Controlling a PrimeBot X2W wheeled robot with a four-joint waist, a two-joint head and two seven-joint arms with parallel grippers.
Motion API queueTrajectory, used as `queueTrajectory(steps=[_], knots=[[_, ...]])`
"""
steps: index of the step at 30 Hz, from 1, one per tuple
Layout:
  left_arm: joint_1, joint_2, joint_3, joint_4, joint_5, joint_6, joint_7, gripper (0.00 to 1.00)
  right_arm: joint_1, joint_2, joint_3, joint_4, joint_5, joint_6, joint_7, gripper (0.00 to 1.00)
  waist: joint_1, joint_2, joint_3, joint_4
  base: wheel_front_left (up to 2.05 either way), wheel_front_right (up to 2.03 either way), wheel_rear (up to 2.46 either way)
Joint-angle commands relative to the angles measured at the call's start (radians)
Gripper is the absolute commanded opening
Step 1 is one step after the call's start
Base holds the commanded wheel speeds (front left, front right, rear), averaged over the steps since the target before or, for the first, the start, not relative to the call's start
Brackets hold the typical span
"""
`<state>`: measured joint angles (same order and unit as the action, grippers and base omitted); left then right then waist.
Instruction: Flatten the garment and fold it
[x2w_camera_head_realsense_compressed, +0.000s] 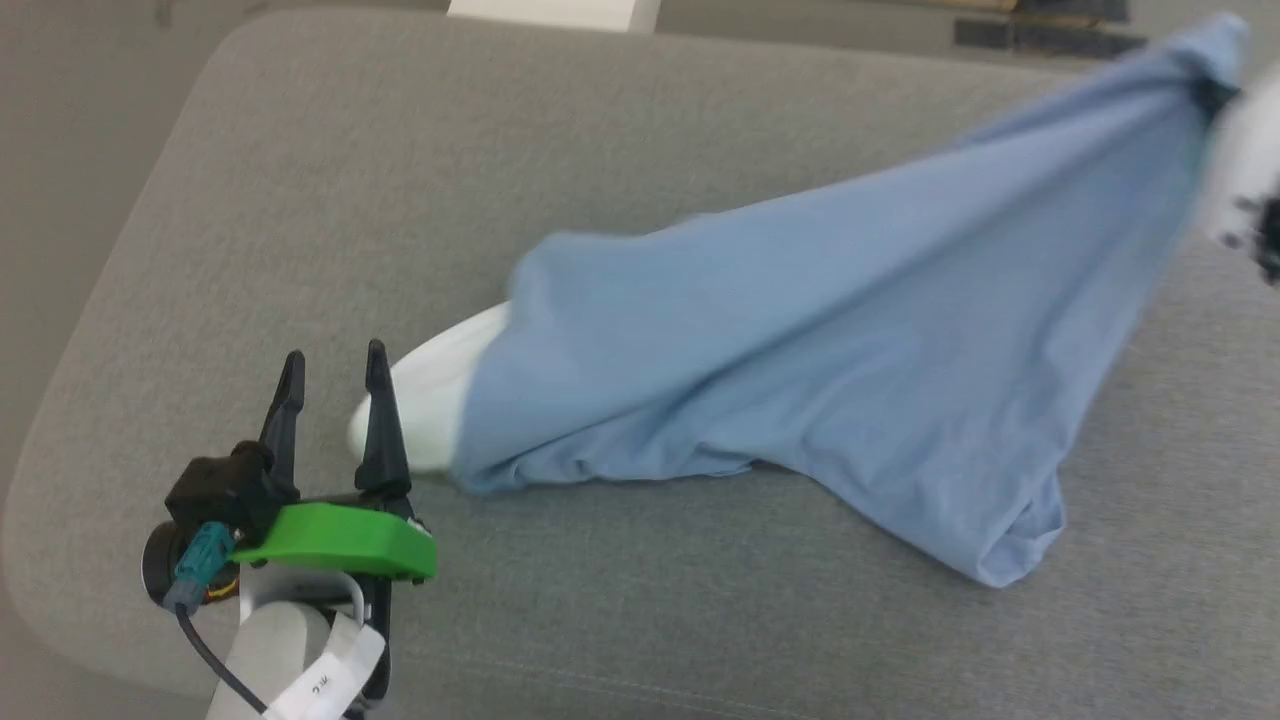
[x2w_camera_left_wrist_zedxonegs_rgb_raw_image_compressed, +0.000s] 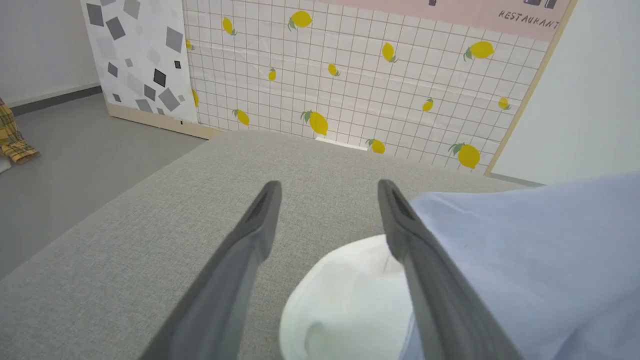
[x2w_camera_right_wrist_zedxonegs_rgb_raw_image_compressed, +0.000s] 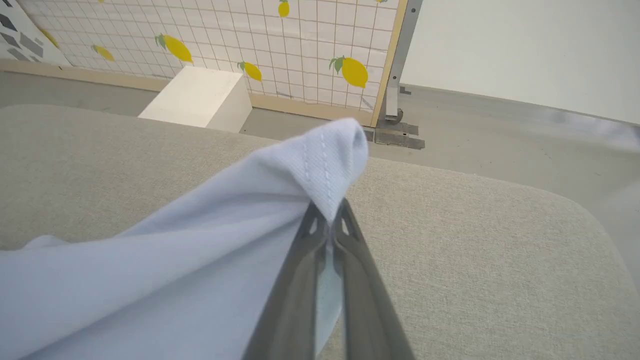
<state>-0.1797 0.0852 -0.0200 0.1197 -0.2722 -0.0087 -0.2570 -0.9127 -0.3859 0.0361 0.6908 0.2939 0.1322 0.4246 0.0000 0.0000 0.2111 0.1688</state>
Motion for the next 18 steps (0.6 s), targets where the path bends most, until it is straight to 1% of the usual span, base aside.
queueTrajectory(steps=[1, 4, 7, 9, 12, 16, 18], knots=[[0.015, 0.002, 0.0, 0.001, 0.006, -0.003, -0.004, 1.0, 0.067, -0.029, -0.054, -0.009, 0.008, -0.002, -0.01, 0.0, 0.0, 0.0, -0.095, -0.093, 0.0, 0.0, 0.0], [0.031, 0.004, 0.0, 0.0, 0.002, -0.001, -0.002, 1.0, 0.215, -0.071, -0.199, -0.031, -0.007, -0.002, -0.004, 0.0, 0.0, 0.0, -0.117, -0.122, 0.0, 0.0, 0.0], [0.037, 0.005, -0.004, -0.003, -0.002, -0.001, 0.004, 1.0, 0.376, -0.06, -0.312, -0.049, -0.023, -0.002, 0.023, 0.0, 0.0, 0.0, -0.122, -0.139, 0.0, 0.0, 0.0], [0.037, 0.004, -0.007, -0.004, -0.005, -0.001, 0.008, 1.0, 0.485, -0.028, -0.376, -0.066, -0.031, -0.002, 0.035, 0.0, 0.0, 0.0, -0.12, -0.143, 0.0, 0.0, 0.0], [0.033, 0.003, -0.014, -0.004, -0.011, -0.002, 0.015, 1.0, 0.632, 0.055, -0.426, -0.092, -0.041, -0.002, 0.065, 0.0, 0.0, 0.0, -0.116, -0.142, 0.0, 0.0, 0.0], [0.031, 0.002, -0.019, -0.002, -0.016, 0.0, 0.02, 1.0, 0.75, 0.161, -0.434, -0.133, -0.043, -0.002, 0.108, 0.0, 0.0, 0.0, -0.112, -0.138, 0.0, 0.0, 0.0], [0.035, 0.004, -0.016, 0.0, -0.02, 0.003, 0.022, 1.0, 0.771, 0.194, -0.441, -0.177, -0.042, -0.002, 0.096, 0.0, 0.0, 0.0, -0.113, -0.141, 0.0, 0.0, 0.0]])
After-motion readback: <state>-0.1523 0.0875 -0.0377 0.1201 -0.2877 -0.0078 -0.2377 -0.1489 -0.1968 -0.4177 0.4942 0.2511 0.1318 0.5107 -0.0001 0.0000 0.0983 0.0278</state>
